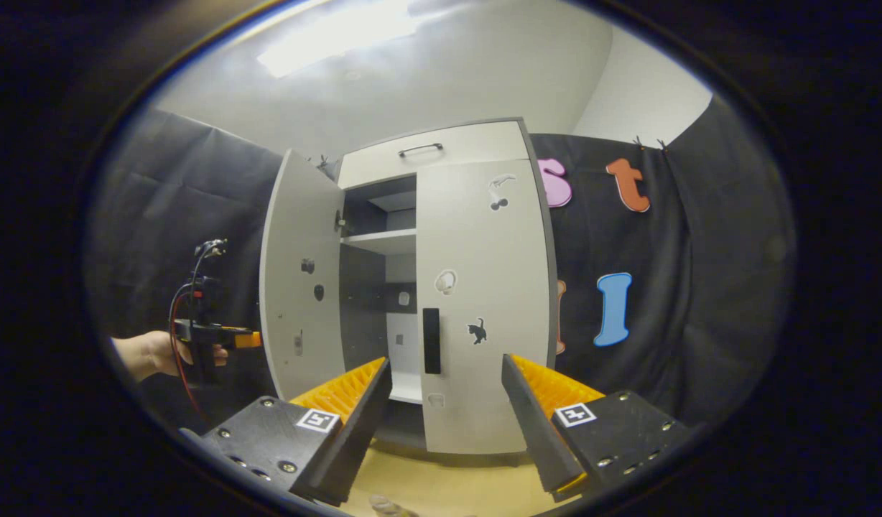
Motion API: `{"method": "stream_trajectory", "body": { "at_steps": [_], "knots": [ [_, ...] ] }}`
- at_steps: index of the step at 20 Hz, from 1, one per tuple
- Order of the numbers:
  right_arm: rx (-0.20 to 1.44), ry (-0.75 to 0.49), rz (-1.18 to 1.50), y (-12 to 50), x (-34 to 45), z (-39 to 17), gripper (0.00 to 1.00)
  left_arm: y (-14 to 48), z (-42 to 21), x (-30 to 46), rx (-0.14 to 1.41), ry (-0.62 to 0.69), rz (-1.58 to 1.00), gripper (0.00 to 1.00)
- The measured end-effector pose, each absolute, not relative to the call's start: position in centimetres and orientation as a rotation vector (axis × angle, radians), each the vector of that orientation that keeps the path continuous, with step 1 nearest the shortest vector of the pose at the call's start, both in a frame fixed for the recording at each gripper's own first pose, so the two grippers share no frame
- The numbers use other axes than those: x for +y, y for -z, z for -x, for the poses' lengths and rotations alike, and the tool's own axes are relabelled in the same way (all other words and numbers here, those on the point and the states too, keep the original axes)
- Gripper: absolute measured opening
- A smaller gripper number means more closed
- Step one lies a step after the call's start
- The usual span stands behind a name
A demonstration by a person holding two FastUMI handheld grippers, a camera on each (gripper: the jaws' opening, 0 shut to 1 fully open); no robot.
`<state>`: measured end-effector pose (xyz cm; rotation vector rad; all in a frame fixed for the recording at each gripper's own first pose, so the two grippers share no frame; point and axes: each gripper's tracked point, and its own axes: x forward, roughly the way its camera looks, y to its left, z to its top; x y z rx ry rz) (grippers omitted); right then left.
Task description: Grasp the bottle in the cabinet with the left hand and place it on the coaster, then close the right door with the right hand and the left door with the left hand.
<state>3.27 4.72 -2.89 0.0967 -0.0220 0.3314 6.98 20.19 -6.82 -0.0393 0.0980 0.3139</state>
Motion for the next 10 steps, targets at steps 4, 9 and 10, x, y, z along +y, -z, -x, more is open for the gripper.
{"method": "stream_trajectory", "body": {
  "at_steps": [4, 9, 10],
  "knots": [
    [-0.026, -0.287, -0.085, 2.8, 2.9, -3.2, 0.88, 6.8, -7.6, 18.9, 0.124, -0.288, 0.043, 0.94],
    [-0.004, -0.228, -0.071, 3.1, 0.6, -2.9, 0.93, 6.5, -8.4, 17.4, 0.141, -0.257, 0.033, 0.95],
    [-0.011, -0.227, -0.073, 2.9, 0.3, -2.8, 0.93, 6.5, -8.1, 17.2, 0.133, -0.260, 0.035, 0.95]
  ]
}}
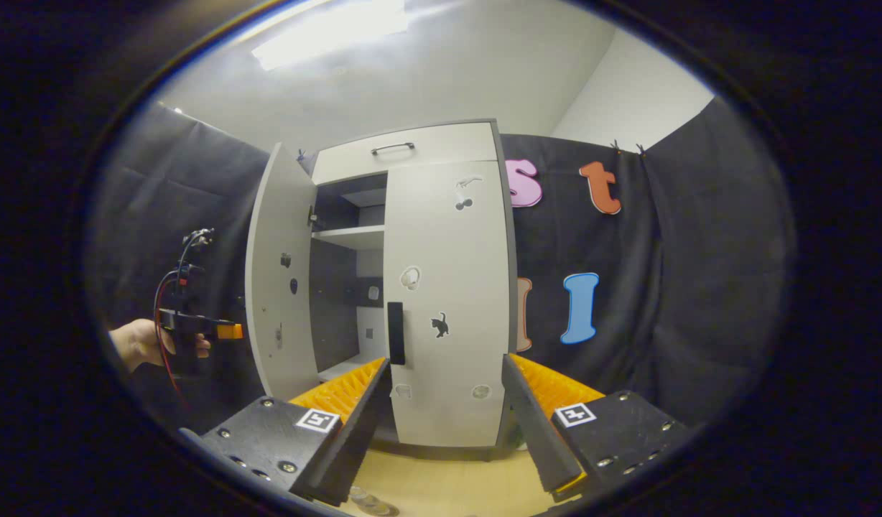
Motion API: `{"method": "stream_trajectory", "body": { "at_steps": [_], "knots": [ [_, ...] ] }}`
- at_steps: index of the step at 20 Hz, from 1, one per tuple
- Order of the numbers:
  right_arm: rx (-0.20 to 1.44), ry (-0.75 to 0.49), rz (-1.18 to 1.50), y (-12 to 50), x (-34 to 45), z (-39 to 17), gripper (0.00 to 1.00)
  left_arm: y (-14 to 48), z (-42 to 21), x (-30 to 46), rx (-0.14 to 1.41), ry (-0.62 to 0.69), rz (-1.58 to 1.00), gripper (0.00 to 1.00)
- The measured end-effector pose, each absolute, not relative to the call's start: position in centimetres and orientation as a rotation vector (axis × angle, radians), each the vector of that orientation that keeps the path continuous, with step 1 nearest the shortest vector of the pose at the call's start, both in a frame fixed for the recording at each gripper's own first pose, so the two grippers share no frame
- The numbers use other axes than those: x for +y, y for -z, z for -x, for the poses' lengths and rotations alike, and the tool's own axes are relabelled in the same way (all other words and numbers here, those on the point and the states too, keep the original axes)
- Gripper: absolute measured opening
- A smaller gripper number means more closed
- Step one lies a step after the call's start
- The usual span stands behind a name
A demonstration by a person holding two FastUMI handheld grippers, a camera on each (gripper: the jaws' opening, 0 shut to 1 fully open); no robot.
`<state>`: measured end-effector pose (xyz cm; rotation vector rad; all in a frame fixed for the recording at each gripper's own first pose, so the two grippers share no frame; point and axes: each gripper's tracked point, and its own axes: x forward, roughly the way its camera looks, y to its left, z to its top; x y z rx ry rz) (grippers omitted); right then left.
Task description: Grasp the bottle in the cabinet with the left hand and place it on the coaster, then close the right door with the right hand and the left door with the left hand.
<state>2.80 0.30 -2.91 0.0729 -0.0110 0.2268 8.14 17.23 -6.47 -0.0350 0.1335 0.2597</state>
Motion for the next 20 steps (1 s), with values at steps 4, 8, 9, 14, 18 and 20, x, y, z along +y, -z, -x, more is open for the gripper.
{"method": "stream_trajectory", "body": {
  "at_steps": [4, 8, 9, 14, 18, 20],
  "knots": [
    [-0.026, -0.215, -0.062, 2.9, -0.9, -2.6, 0.93, 6.5, -8.3, 16.7, 0.138, -0.269, 0.016, 0.94],
    [-0.044, -0.226, -0.056, 2.6, -0.9, -2.2, 0.97, 6.5, -8.7, 15.5, 0.137, -0.264, 0.016, 0.94],
    [-0.050, -0.232, -0.055, 2.5, -1.0, -2.1, 0.94, 6.4, -9.0, 15.1, 0.136, -0.261, 0.014, 0.95],
    [-0.082, -0.200, -0.054, 1.6, -2.7, -1.7, 0.97, 6.5, -10.3, 12.1, 0.127, -0.235, 0.031, 0.95],
    [-0.083, -0.227, -0.041, 1.5, -2.7, -1.1, 0.96, 6.7, -11.4, 8.9, 0.126, -0.184, 0.031, 0.95],
    [-0.072, -0.217, -0.039, 1.7, -3.6, -1.0, 0.94, 6.6, -11.1, 7.6, 0.123, -0.188, 0.037, 0.91]
  ]
}}
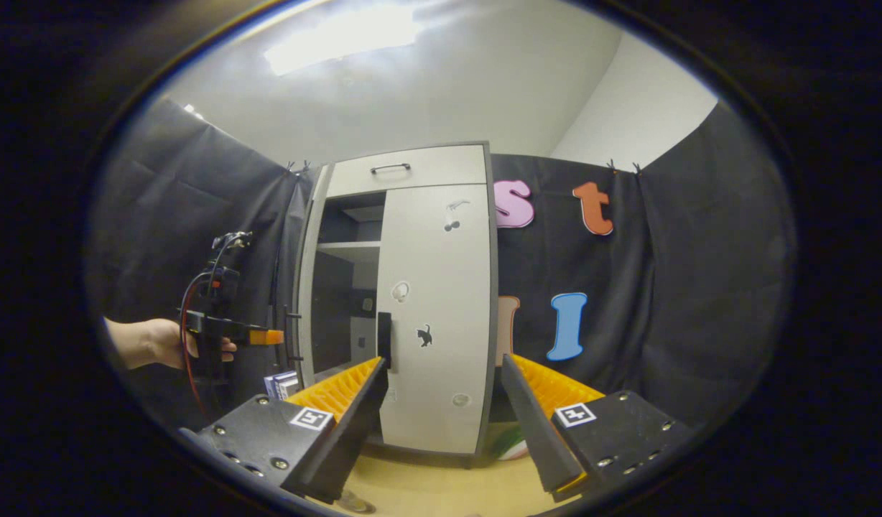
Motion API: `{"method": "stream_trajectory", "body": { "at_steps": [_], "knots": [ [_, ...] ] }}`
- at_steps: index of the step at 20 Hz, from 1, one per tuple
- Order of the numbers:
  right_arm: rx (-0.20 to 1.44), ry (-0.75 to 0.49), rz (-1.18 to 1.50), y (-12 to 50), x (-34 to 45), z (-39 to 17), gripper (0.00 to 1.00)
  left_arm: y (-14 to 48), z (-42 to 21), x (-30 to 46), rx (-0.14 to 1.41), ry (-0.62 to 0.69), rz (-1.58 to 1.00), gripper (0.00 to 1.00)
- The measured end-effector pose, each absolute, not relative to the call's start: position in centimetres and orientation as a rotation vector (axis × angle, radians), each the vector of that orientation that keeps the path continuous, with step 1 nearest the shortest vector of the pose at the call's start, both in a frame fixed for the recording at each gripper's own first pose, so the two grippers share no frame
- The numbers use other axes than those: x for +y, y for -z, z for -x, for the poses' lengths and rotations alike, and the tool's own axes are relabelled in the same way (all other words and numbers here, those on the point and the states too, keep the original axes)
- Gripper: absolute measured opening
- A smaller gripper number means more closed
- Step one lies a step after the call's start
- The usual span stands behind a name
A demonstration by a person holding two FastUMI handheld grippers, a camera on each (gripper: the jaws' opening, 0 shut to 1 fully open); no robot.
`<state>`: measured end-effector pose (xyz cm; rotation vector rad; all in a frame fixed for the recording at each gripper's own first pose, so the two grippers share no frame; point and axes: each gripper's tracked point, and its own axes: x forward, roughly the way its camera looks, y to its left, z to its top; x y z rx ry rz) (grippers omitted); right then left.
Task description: Grasp the bottle in the cabinet with the left hand and place it on the coaster, then close the right door with the right hand and the left door with the left hand.
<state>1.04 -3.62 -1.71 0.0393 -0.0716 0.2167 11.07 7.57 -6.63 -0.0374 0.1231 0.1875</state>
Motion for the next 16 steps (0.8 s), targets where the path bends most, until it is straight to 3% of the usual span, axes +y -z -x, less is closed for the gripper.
{"method": "stream_trajectory", "body": {
  "at_steps": [1, 5, 6, 16],
  "knots": [
    [-0.062, -0.208, -0.041, 1.9, -4.0, -1.1, 0.96, 6.4, -10.8, 6.7, 0.110, -0.178, 0.047, 0.96],
    [-0.046, -0.178, -0.056, 2.5, -6.2, -0.3, 0.96, 6.1, -9.1, 2.7, 0.114, -0.145, 0.034, 0.93],
    [-0.044, -0.167, -0.066, 2.6, -6.9, -0.1, 0.96, 6.0, -8.6, 1.7, 0.113, -0.135, 0.022, 0.96],
    [-0.076, -0.135, -0.128, 2.0, -12.1, 2.7, 0.94, 4.6, -2.9, -8.3, 0.051, -0.041, -0.033, 0.97]
  ]
}}
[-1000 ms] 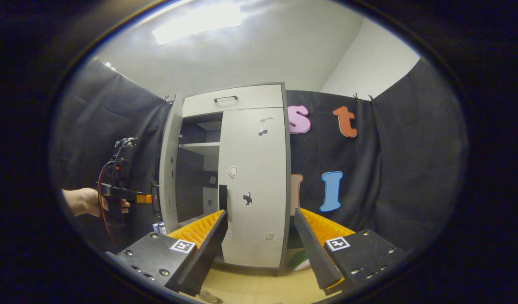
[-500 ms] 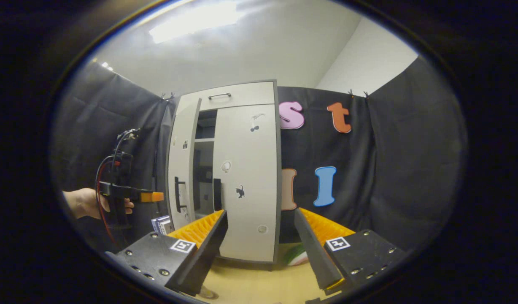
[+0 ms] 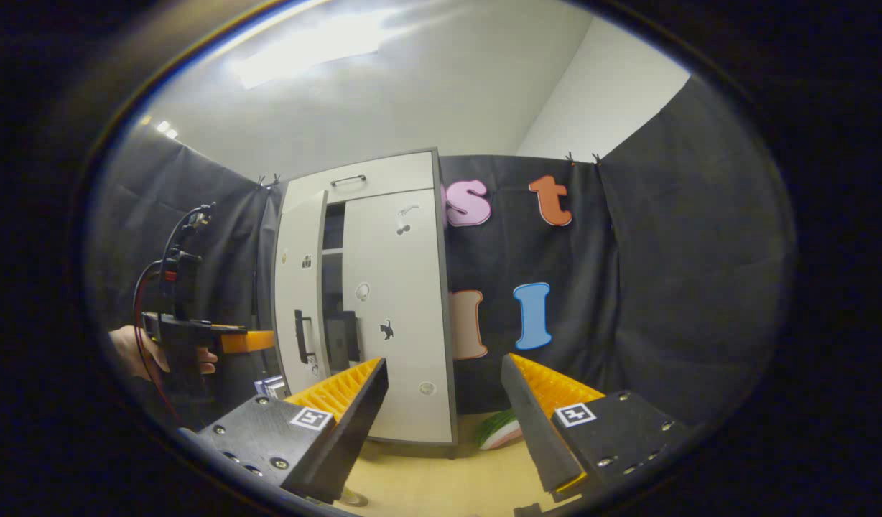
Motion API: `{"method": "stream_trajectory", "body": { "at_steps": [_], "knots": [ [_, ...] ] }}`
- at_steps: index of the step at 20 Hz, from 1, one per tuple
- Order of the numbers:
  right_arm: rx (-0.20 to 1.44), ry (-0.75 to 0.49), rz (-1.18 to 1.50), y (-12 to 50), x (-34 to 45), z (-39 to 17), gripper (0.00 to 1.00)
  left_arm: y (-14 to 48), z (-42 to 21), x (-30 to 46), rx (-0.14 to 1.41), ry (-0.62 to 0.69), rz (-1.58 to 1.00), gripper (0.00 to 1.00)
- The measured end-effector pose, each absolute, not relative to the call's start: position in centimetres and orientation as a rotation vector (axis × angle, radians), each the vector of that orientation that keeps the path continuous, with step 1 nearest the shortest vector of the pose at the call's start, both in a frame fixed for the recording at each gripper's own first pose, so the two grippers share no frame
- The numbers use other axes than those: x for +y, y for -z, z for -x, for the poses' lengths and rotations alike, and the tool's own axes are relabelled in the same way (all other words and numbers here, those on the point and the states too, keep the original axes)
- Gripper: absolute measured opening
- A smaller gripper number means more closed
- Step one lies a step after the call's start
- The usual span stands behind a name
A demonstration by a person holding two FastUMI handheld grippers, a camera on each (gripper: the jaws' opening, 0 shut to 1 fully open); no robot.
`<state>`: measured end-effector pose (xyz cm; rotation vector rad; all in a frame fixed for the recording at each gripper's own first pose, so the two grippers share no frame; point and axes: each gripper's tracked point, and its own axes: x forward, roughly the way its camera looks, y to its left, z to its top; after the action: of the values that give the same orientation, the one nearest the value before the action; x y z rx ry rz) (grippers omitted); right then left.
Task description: Grasp the bottle in the cabinet with the left hand and place it on the coaster, then close the right door with the right hand and the left door with the left hand.
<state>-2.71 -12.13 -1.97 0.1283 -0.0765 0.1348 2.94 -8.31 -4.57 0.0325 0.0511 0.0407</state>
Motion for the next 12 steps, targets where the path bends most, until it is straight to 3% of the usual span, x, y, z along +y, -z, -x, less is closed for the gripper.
{"method": "stream_trajectory", "body": {
  "at_steps": [5, 12],
  "knots": [
    [-0.100, -0.121, -0.127, 1.6, -13.6, 3.5, 0.94, 5.7, -1.3, -12.9, 0.063, 0.041, -0.029, 0.97],
    [-0.070, -0.130, -0.124, 2.9, -12.7, 4.5, 0.96, 7.0, 1.5, -14.2, 0.072, 0.060, 0.002, 0.96]
  ]
}}
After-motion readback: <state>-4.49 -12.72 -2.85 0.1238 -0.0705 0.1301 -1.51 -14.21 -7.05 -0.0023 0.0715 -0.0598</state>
